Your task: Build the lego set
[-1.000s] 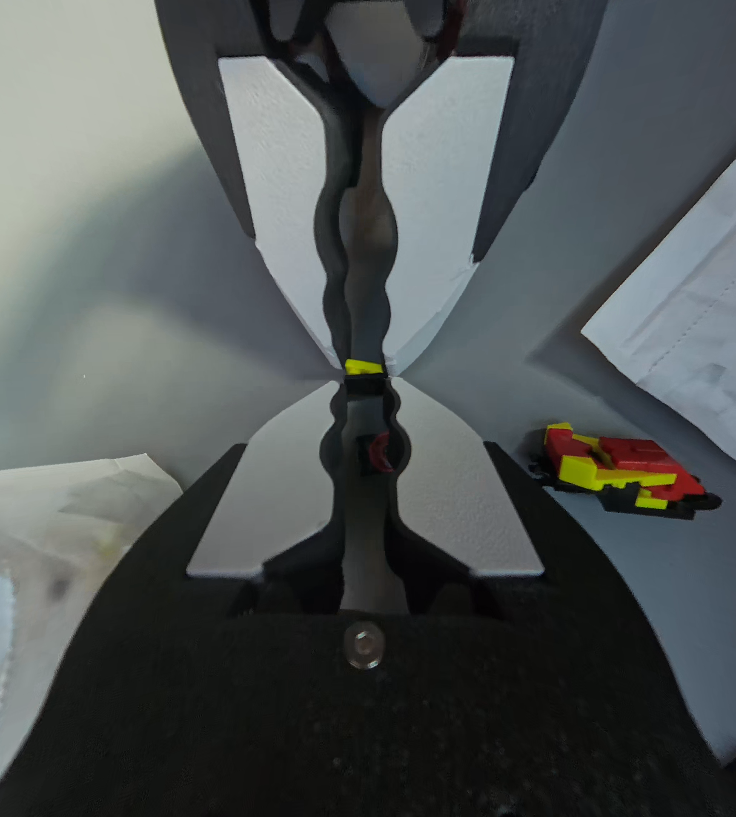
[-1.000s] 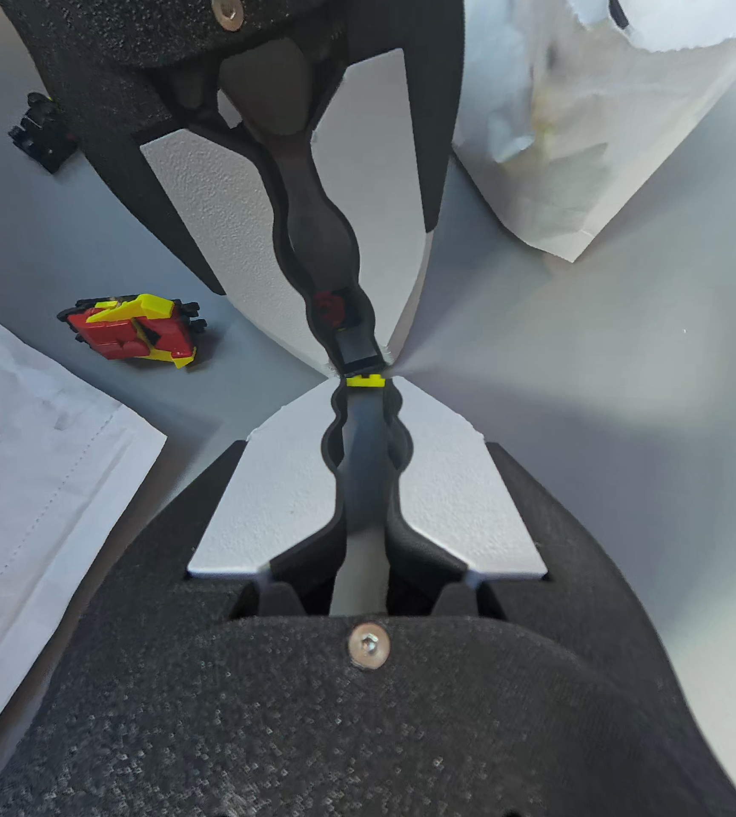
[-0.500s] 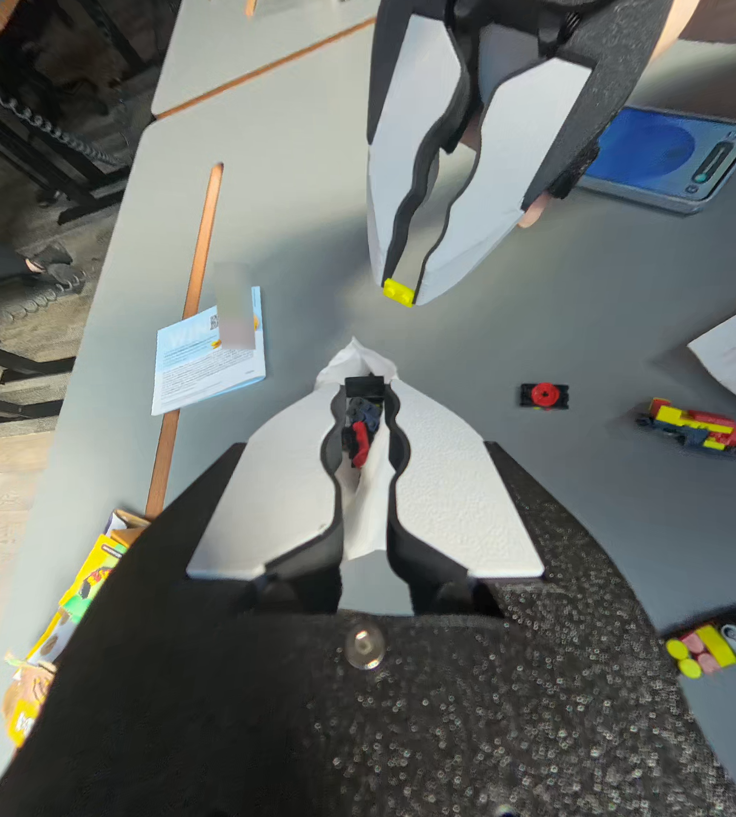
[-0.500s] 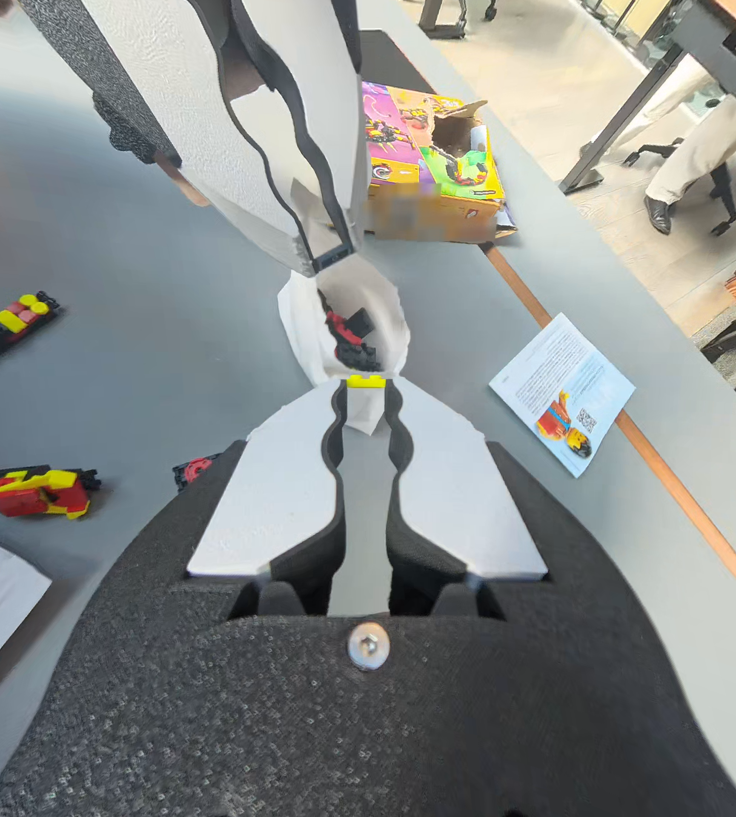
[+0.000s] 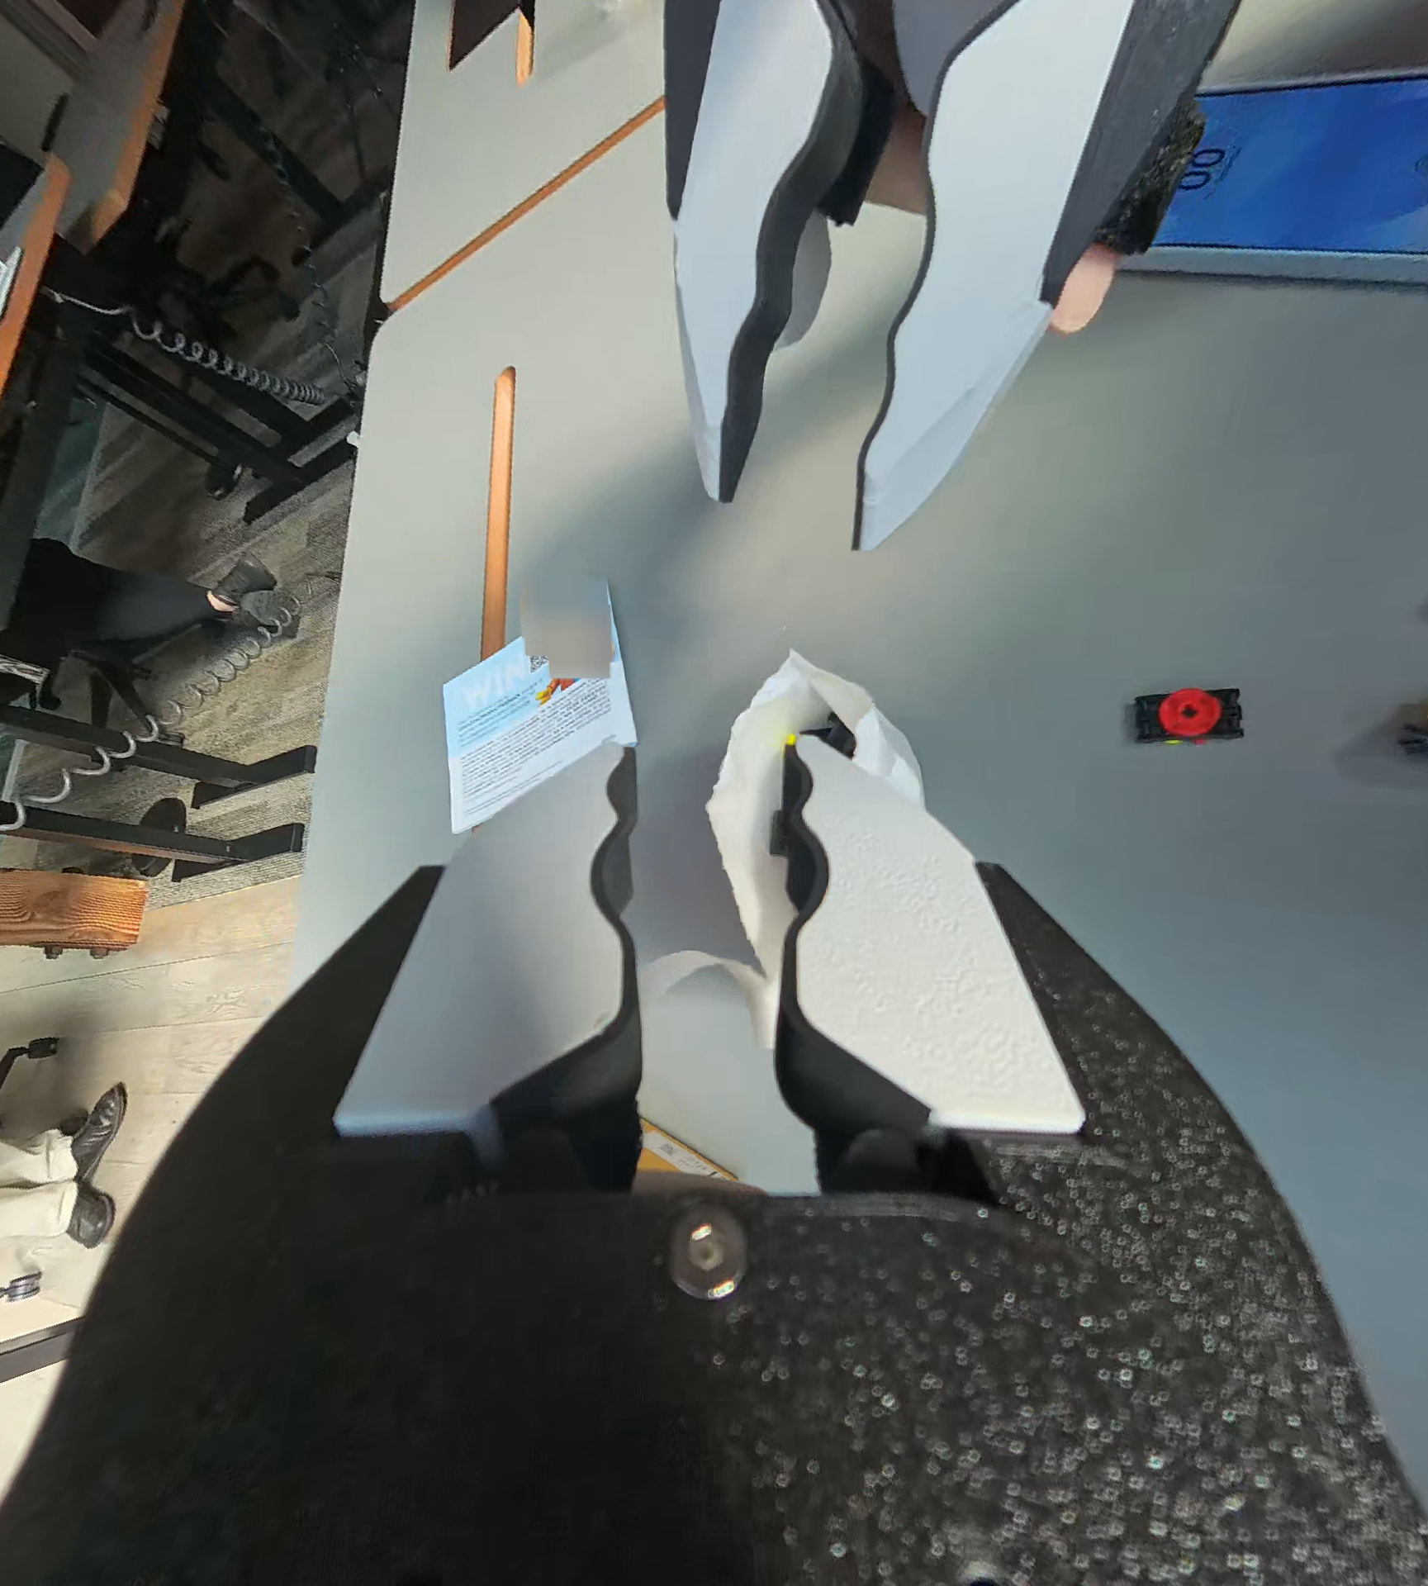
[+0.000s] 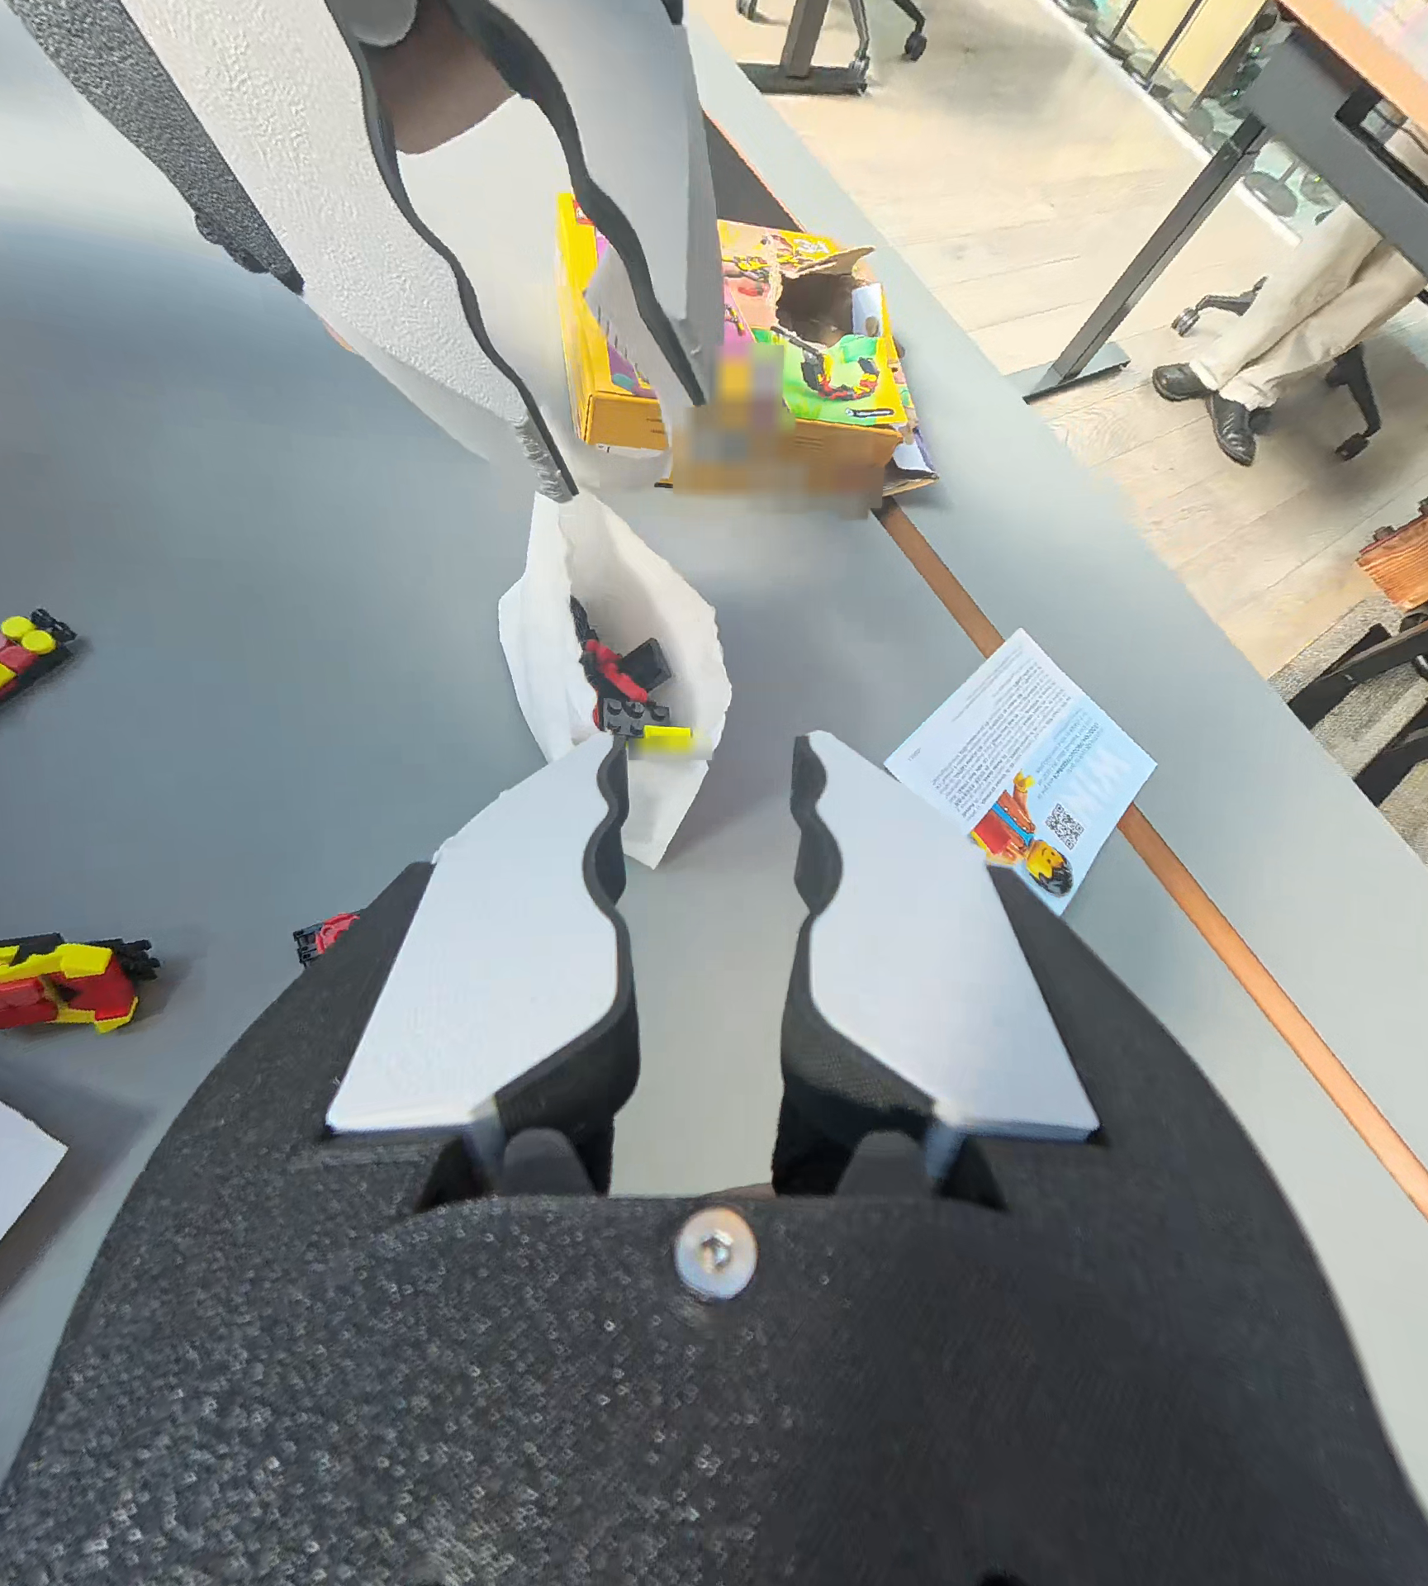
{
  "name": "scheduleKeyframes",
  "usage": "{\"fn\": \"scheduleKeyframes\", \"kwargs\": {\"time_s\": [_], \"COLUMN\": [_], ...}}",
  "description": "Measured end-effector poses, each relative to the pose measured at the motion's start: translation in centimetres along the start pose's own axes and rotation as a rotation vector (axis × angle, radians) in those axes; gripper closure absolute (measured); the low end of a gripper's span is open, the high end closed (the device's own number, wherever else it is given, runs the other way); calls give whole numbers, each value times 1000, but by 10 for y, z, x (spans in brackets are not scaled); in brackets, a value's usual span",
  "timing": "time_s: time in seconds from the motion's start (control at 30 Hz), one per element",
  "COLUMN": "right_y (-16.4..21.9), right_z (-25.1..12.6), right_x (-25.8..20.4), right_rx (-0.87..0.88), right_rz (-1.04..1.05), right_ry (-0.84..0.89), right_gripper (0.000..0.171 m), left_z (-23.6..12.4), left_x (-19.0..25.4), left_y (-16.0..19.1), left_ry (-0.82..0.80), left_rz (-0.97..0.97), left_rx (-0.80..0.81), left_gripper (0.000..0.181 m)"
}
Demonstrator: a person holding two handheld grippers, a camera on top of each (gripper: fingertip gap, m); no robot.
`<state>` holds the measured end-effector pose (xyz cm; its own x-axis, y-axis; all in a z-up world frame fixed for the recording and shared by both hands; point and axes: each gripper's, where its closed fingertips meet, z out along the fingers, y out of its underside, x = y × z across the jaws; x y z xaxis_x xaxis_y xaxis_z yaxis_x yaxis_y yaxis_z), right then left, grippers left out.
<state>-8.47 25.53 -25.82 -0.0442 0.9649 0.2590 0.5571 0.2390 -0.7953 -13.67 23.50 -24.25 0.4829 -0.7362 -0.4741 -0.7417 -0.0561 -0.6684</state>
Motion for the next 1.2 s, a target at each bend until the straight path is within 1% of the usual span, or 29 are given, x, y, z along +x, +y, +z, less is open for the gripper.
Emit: {"fn": "scheduleKeyframes", "kwargs": {"time_s": [0.1, 0.17, 0.27, 0.33, 0.4, 0.47, 0.57, 0.63, 0.67, 0.73, 0.77, 0.83, 0.87, 0.93, 1.0, 1.1, 1.2], "right_y": [-9, -12, -6, -6, 1, 26, 78, 106, 115, 137, 143, 135, 132, 126, 112, 90, 71], "right_z": [15, 32, 51, 44, 18, -18, -69, -88, -94, -93, -90, -82, -78, -71, -71, -84, -108], "right_x": [3, -1, -4, 1, -5, -26, -104, -158, -182, -201, -206, -214, -217, -219, -220, -205, -158], "right_rx": [35, 19, -46, -52, -58, -120, -205, -219, -233, -290, -300, -242, -227, -206, -160, -99, -14], "right_rz": [0, -30, -90, -88, -23, 82, 236, 364, 440, 500, 512, 568, 579, 572, 572, 538, 543], "right_ry": [6, -18, -28, -2, -20, -42, -188, -279, -340, -313, -310, -348, -365, -378, -405, -388, -301], "right_gripper": [137, 138, 135, 134, 135, 136, 135, 135, 134, 131, 131, 134, 141, 168, 171, 171, 171], "left_z": [-1, 0, 3, -1, -10, -21, -30, -31, -31, -29, -29, -26, -24, -18, -20, -39, -68], "left_x": [-2, -5, -7, -12, -2, 33, 115, 180, 210, 254, 271, 292, 298, 303, 301, 271, 220], "left_y": [-2, 2, 8, 7, -3, -14, -18, -19, -19, -14, -12, -8, -4, 6, 5, -11, -21], "left_ry": [11, 1, -4, -40, -32, 51, 240, 405, 480, 547, 572, 581, 569, 535, 512, 417, 274], "left_rz": [-23, -28, -20, -41, -117, -181, -245, -327, -355, -374, -374, -365, -345, -313, -315, -367, -425], "left_rx": [2, -10, -33, -26, 29, 105, 134, 136, 122, 72, 49, 1, -33, -92, -73, 38, 148], "left_gripper": [151, 153, 156, 156, 156, 157, 157, 159, 161, 168, 169, 170, 170, 170, 170, 170, 171]}}
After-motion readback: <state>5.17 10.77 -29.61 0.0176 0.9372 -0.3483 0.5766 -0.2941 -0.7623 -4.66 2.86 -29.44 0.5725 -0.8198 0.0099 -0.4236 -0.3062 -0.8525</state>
